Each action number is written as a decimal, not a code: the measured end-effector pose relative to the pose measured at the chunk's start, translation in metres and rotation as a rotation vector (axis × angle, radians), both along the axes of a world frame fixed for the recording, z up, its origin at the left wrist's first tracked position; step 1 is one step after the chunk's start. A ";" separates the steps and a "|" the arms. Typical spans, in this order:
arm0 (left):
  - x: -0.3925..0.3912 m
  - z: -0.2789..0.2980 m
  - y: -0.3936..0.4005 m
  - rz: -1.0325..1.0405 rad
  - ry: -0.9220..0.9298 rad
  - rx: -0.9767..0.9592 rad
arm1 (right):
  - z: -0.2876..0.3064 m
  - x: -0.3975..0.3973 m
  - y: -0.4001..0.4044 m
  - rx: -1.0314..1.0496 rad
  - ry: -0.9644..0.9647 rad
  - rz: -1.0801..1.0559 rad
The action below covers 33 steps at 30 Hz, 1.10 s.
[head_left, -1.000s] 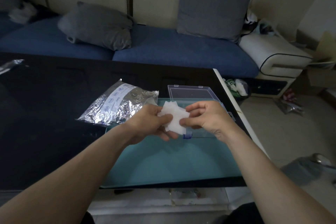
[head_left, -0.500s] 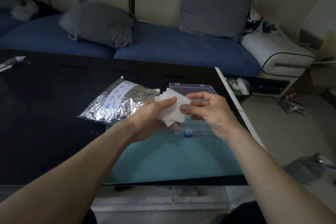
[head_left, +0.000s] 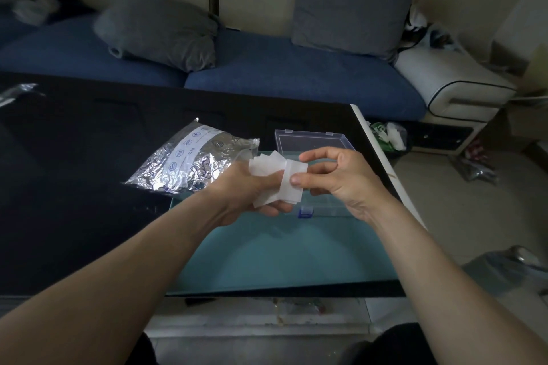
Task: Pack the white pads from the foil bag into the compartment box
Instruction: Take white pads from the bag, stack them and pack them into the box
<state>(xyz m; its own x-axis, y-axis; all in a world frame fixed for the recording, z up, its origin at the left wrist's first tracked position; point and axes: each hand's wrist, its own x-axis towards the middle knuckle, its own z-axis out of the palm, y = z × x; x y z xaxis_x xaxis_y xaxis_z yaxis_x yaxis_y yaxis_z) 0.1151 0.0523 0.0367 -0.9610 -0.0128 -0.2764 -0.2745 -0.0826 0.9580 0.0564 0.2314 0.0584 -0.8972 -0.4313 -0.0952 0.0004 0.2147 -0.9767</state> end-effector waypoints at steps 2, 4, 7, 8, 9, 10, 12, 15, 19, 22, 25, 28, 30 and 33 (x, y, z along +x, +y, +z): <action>-0.002 -0.002 0.000 0.017 -0.002 -0.043 | 0.000 -0.001 0.000 -0.025 -0.014 0.000; -0.003 -0.002 0.000 0.020 -0.003 -0.070 | 0.002 -0.002 0.000 -0.066 -0.076 0.038; -0.004 -0.003 -0.001 -0.009 0.009 -0.085 | 0.001 0.000 -0.002 -0.028 -0.103 0.076; -0.004 -0.002 0.000 -0.030 0.015 -0.081 | 0.000 0.001 -0.003 -0.002 -0.093 0.045; -0.004 -0.002 0.000 -0.051 0.023 -0.066 | -0.002 0.001 -0.005 0.019 -0.081 0.000; -0.004 -0.001 0.000 -0.069 0.028 -0.041 | -0.004 0.002 -0.007 0.034 -0.067 -0.041; -0.003 0.001 0.001 -0.097 0.024 0.023 | -0.007 0.002 -0.009 0.048 -0.029 -0.074; -0.001 0.003 0.000 -0.126 0.009 0.082 | -0.009 0.002 -0.011 0.058 0.058 -0.071; -0.001 0.003 -0.002 -0.106 0.009 0.069 | -0.008 0.000 -0.010 0.104 0.198 -0.096; -0.002 0.001 -0.003 -0.095 0.031 -0.002 | -0.009 -0.001 -0.011 0.130 0.318 -0.098; -0.003 -0.004 -0.004 -0.077 0.090 -0.131 | -0.010 0.001 -0.013 0.165 0.360 -0.081; -0.003 -0.007 -0.006 -0.071 0.126 -0.205 | -0.011 0.004 -0.014 0.188 0.236 -0.035; -0.003 -0.008 -0.007 -0.073 0.142 -0.235 | -0.011 0.004 -0.012 0.127 0.136 -0.004; -0.002 -0.005 -0.007 -0.048 0.156 -0.242 | -0.010 0.003 -0.009 0.091 0.098 -0.010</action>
